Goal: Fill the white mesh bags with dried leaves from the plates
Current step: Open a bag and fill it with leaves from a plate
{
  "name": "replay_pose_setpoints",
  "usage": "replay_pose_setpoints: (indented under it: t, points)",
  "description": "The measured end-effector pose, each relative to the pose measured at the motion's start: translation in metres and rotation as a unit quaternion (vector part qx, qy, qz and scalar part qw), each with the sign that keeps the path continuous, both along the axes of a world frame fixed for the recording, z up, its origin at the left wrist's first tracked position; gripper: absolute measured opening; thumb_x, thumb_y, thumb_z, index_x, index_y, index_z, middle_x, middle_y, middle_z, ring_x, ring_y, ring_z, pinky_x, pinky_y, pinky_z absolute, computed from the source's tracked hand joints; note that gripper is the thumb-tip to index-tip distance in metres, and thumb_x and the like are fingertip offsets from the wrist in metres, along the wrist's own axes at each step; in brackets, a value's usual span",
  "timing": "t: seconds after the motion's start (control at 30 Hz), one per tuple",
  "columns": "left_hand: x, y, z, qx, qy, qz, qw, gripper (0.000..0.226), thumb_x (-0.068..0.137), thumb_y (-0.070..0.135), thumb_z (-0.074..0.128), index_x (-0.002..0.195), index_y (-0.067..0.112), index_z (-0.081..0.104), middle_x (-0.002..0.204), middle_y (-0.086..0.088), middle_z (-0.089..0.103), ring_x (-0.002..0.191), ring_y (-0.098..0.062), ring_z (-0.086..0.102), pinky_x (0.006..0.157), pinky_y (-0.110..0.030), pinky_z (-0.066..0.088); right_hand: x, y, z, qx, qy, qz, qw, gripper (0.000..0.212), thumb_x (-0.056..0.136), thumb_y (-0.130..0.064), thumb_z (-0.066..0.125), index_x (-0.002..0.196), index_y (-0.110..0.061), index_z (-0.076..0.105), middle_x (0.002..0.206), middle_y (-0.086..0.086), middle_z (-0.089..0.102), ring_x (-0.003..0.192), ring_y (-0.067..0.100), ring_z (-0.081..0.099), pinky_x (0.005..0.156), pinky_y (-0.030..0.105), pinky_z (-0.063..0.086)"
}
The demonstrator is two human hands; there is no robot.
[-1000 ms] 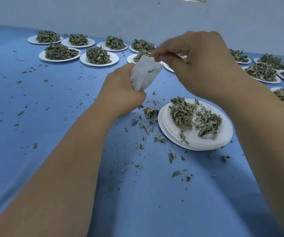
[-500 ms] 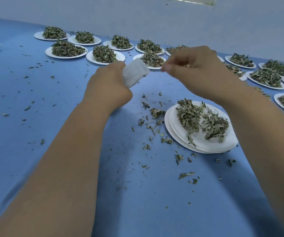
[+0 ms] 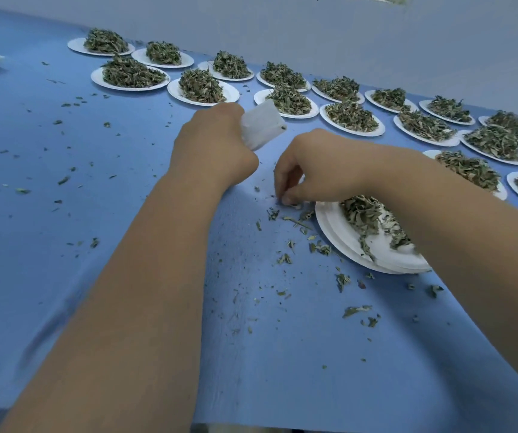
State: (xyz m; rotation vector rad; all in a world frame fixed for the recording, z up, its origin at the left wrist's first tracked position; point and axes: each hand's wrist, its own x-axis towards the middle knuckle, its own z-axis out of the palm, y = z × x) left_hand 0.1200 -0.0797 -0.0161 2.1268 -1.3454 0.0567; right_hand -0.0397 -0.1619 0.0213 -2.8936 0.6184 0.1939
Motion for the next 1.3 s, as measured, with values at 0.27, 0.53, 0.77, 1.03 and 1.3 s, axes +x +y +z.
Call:
replay_pose_setpoints:
  t: [0.27, 0.53, 0.77, 1.03, 1.3]
  points:
    - [0.001, 0.000, 0.001, 0.012, -0.014, -0.009, 1.000, 0.020, 0.069, 0.008, 0.057, 0.085, 0.016, 0.049, 0.076, -0.003, 0.049, 0.075, -0.031, 0.051, 0.056, -0.030, 0.037, -0.004, 0.018, 0.007, -0.035, 0.187, -0.030, 0.981, 0.081, 0.071, -0.076, 0.069, 0.139, -0.041, 0.043, 0.134, -0.005, 0.048, 0.119, 0.023, 0.052, 0.100, 0.048, 0.046]
    - [0.000, 0.000, 0.002, 0.019, -0.018, -0.009, 1.000, 0.021, 0.069, 0.009, 0.057, 0.088, 0.016, 0.051, 0.078, -0.002, 0.049, 0.079, -0.031, 0.052, 0.057, -0.030, 0.035, -0.017, 0.040, 0.003, -0.007, 0.070, 0.025, 0.997, 0.033, 0.082, -0.038, 0.080, 0.114, -0.035, 0.070, 0.093, -0.025, 0.058, 0.089, -0.002, 0.056, 0.076, 0.014, 0.047]
    - [-0.002, 0.001, 0.002, 0.034, -0.012, -0.023, 0.999, 0.018, 0.070, 0.008, 0.057, 0.079, 0.018, 0.045, 0.077, -0.002, 0.048, 0.070, -0.025, 0.048, 0.054, -0.029, 0.032, -0.022, 0.042, 0.008, 0.029, 0.179, 0.010, 0.983, 0.083, 0.069, -0.063, 0.081, 0.140, -0.051, 0.038, 0.144, -0.013, 0.035, 0.133, 0.017, 0.042, 0.108, 0.043, 0.039]
    - [-0.004, 0.001, 0.001, 0.045, -0.013, -0.032, 0.998, 0.021, 0.072, 0.008, 0.058, 0.074, 0.020, 0.041, 0.078, -0.002, 0.047, 0.068, -0.021, 0.046, 0.052, -0.029, 0.029, -0.030, 0.040, 0.006, -0.006, 0.098, 0.033, 0.995, 0.033, 0.080, -0.029, 0.083, 0.105, -0.042, 0.067, 0.120, -0.016, 0.060, 0.088, -0.009, 0.052, 0.085, 0.028, 0.049]
    - [-0.003, 0.000, -0.001, 0.049, -0.023, -0.043, 0.998, 0.019, 0.071, 0.009, 0.060, 0.078, 0.019, 0.045, 0.078, -0.003, 0.049, 0.066, -0.018, 0.045, 0.052, -0.029, 0.030, -0.030, 0.038, 0.003, -0.025, 0.030, 0.032, 0.999, 0.030, 0.084, -0.008, 0.068, 0.102, -0.030, 0.078, 0.100, -0.015, 0.072, 0.086, 0.003, 0.062, 0.086, 0.030, 0.055]
